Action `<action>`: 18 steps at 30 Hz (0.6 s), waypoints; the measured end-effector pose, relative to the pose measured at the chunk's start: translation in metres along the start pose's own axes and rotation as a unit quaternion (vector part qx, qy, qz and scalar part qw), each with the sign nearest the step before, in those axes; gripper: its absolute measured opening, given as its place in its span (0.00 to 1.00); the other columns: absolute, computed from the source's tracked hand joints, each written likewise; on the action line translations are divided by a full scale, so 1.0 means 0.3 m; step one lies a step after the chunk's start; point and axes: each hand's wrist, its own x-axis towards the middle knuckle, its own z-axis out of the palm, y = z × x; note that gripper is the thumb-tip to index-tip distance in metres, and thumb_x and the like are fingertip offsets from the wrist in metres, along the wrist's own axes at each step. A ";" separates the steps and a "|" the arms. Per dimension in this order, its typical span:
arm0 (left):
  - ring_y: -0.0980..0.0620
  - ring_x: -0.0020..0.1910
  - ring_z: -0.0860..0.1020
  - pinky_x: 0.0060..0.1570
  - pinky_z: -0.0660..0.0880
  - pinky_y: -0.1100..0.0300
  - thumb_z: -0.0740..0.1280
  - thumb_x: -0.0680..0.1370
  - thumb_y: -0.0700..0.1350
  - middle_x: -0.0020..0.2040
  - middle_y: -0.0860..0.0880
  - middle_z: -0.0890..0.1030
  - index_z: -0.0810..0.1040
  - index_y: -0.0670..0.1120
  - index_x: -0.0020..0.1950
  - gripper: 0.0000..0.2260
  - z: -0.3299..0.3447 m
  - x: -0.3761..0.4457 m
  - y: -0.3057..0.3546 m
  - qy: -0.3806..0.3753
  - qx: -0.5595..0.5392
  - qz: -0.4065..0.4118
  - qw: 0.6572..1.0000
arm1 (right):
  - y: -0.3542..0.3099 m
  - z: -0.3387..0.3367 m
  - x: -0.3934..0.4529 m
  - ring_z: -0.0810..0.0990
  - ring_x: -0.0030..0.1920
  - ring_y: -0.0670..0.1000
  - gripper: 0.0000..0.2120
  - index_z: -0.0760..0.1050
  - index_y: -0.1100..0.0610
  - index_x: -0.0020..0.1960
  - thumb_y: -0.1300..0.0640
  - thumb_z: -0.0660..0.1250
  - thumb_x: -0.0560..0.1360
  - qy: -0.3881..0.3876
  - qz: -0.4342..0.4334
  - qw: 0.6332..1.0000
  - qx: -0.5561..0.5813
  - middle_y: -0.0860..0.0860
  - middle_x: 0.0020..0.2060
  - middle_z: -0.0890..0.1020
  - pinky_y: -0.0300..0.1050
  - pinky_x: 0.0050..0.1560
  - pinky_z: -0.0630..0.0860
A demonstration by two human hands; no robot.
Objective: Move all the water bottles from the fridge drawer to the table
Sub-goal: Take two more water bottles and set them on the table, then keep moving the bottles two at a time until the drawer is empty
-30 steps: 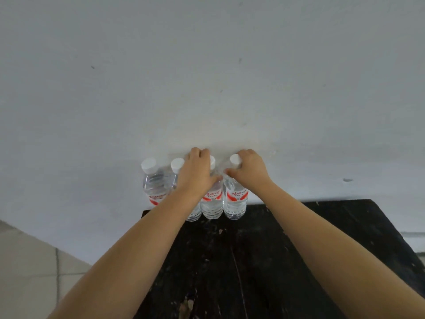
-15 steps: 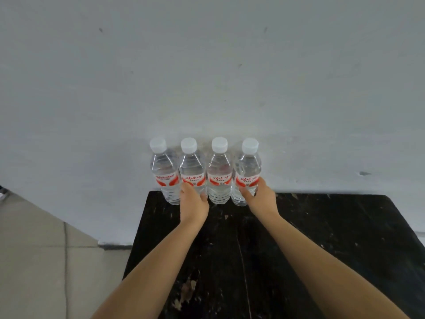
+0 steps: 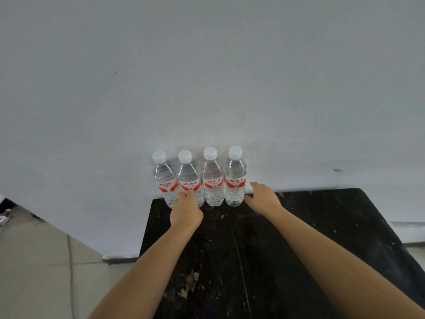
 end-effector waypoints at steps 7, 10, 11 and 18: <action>0.45 0.63 0.74 0.60 0.73 0.54 0.61 0.78 0.37 0.64 0.42 0.73 0.68 0.41 0.68 0.18 -0.213 -0.259 0.239 0.053 0.180 0.186 0.965 | 0.067 -0.295 -0.343 0.70 0.68 0.57 0.21 0.66 0.61 0.70 0.56 0.57 0.79 0.100 -0.007 0.994 -0.054 0.58 0.68 0.72 0.48 0.68 0.66; 0.42 0.65 0.70 0.61 0.70 0.51 0.61 0.77 0.37 0.65 0.41 0.71 0.69 0.41 0.67 0.18 -0.252 -0.402 0.425 0.050 0.232 0.279 0.930 | 0.173 -0.427 -0.563 0.70 0.68 0.57 0.20 0.67 0.60 0.69 0.57 0.57 0.79 0.174 0.017 0.983 -0.053 0.57 0.67 0.73 0.48 0.68 0.66; 0.42 0.65 0.70 0.61 0.70 0.51 0.60 0.78 0.37 0.65 0.41 0.70 0.69 0.40 0.67 0.17 -0.254 -0.464 0.494 0.050 0.233 0.313 0.919 | 0.224 -0.465 -0.648 0.70 0.68 0.57 0.20 0.68 0.60 0.69 0.57 0.57 0.79 0.197 0.033 0.978 -0.058 0.57 0.67 0.73 0.48 0.68 0.66; 0.42 0.61 0.71 0.57 0.70 0.54 0.57 0.77 0.34 0.62 0.41 0.72 0.72 0.39 0.62 0.14 -0.133 -1.061 0.976 0.049 0.214 0.531 0.818 | 0.651 -0.643 -1.354 0.72 0.65 0.58 0.19 0.69 0.58 0.68 0.58 0.57 0.78 0.309 0.203 0.923 -0.109 0.56 0.65 0.74 0.48 0.61 0.71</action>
